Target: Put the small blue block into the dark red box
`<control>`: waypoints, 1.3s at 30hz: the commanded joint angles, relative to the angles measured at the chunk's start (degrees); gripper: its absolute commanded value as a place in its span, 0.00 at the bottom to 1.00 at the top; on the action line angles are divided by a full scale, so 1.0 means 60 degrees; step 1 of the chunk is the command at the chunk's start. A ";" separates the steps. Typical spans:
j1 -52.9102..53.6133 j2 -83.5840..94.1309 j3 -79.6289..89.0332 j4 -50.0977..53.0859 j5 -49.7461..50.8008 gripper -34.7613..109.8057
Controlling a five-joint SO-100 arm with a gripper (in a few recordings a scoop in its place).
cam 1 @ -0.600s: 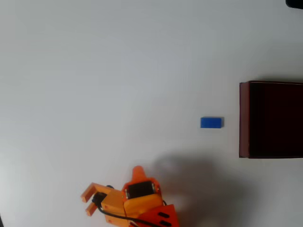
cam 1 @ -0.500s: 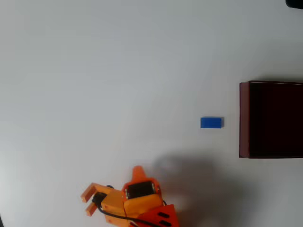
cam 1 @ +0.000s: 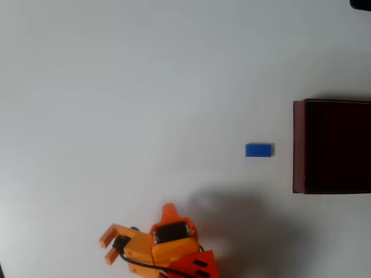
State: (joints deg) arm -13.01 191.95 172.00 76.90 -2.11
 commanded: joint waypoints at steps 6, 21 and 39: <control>-0.0117 0.0029 0.0044 0.0029 -0.0117 0.24; -0.0762 0.0073 -0.0703 -0.1187 0.0659 0.37; 0.2520 -0.7573 -0.6577 -0.0981 -0.1641 0.39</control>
State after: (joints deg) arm -0.44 149.06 136.32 70.75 -8.79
